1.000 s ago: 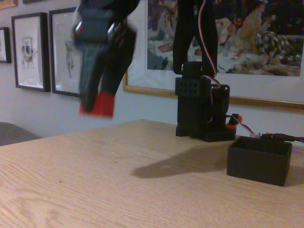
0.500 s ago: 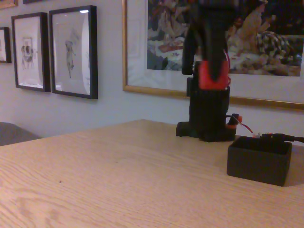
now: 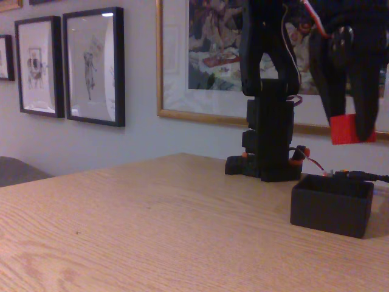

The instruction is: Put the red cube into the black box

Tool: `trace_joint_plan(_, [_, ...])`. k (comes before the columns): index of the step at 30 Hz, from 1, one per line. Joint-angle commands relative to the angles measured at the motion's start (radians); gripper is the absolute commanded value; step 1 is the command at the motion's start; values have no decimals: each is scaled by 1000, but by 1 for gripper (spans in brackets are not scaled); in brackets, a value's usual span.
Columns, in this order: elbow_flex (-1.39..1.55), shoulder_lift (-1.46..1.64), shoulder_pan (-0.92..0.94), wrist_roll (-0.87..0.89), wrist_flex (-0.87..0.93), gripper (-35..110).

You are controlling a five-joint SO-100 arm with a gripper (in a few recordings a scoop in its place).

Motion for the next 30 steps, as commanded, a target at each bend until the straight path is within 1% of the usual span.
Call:
trace_joint_plan(1, [55,0,32,-5,-35,-1])
trace_joint_plan(5, [141,-14,20,-2,-118,0])
trace_joint_plan(9, [170,-34,-9,0,-153,1])
trace_joint_plan(25, [219,34,-52,3,-178,24])
trace_joint_plan(28, [224,34,-58,8,-183,26])
trace_joint_plan(30, [225,34,-63,11,-184,26])
